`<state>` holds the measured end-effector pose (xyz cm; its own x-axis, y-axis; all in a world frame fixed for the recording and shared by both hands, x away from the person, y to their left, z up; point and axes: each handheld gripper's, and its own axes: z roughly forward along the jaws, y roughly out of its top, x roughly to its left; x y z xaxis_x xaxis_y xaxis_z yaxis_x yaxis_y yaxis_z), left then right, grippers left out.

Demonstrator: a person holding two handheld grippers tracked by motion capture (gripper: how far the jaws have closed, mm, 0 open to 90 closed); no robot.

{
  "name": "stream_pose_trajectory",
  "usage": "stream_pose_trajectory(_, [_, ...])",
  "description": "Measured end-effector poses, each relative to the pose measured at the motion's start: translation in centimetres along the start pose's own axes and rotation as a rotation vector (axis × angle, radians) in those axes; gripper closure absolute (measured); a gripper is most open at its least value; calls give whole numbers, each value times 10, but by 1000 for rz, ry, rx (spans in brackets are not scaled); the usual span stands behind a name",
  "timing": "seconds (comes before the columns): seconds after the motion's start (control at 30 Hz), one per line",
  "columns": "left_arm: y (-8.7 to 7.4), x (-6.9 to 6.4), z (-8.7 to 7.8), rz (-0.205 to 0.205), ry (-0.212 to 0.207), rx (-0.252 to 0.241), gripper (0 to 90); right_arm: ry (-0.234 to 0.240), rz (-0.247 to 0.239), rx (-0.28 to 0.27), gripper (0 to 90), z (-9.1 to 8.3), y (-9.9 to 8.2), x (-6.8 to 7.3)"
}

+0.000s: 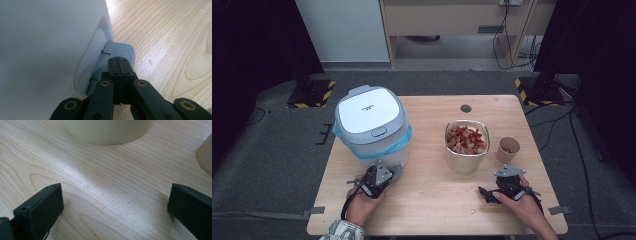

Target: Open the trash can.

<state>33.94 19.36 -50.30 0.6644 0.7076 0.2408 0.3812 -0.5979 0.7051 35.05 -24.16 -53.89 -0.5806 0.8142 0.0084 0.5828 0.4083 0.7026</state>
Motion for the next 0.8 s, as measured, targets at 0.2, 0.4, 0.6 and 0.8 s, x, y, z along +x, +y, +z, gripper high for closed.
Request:
stream_pose_trajectory(0.2, [1, -3, 2, 8, 9, 18, 898, -2, -1, -1, 5, 0, 0, 0])
stream_pose_trajectory(0.4, [1, -3, 3, -6, 7, 32, 899, -2, 0, -1, 5, 0, 0, 0])
stream_pose_trajectory(0.6, [0, -3, 4, -5, 10, 33, 899, -2, 0, -1, 5, 0, 0, 0])
stream_pose_trajectory(0.8, [0, -5, 7, 4, 11, 48, 900, -2, 1, -1, 5, 0, 0, 0])
